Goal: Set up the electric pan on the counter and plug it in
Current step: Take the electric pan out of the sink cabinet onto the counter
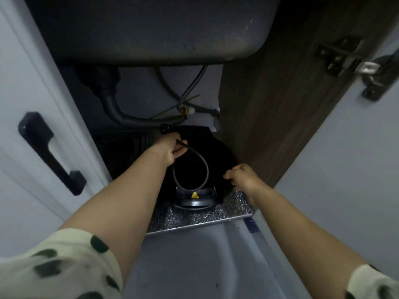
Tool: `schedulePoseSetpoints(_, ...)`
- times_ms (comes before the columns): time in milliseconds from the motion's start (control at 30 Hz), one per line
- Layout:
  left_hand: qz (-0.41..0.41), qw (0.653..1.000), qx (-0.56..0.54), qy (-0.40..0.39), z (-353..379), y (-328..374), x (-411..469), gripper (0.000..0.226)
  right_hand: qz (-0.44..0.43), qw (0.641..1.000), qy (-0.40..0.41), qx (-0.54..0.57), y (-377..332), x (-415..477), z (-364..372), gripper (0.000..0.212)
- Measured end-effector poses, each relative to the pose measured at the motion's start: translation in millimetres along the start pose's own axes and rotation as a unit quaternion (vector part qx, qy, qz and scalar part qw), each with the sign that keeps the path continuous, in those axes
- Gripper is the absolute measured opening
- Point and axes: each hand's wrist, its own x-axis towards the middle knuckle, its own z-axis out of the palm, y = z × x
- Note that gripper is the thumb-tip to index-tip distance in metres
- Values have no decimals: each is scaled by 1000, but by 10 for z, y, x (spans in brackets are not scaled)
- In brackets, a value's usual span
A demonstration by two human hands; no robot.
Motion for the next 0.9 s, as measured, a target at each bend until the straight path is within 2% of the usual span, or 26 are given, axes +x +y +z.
schedulePoseSetpoints(67,13,998,45,31,-80,-67,13,12,74,997,5,17,111,-78,120,52)
schedulePoseSetpoints(100,21,997,57,42,-120,-108,38,23,97,994,-5,42,164,-106,178,54)
schedulePoseSetpoints(167,34,996,64,49,-182,-182,81,36,143,982,-44,116,265,-121,283,41)
schedulePoseSetpoints(267,58,994,75,61,-219,-250,92,42,198,958,-85,190,342,-132,388,11)
schedulePoseSetpoints(333,75,988,105,88,-250,-288,124,44,217,945,-93,225,368,-119,421,3)
schedulePoseSetpoints(500,25,989,119,81,-382,-440,150,40,233,926,-98,280,420,-112,535,8)
schedulePoseSetpoints(667,25,987,134,85,-409,-562,213,44,212,904,-88,361,447,-32,642,17)
schedulePoseSetpoints(900,14,986,117,116,-471,-748,257,53,185,918,-75,342,487,-3,697,21)
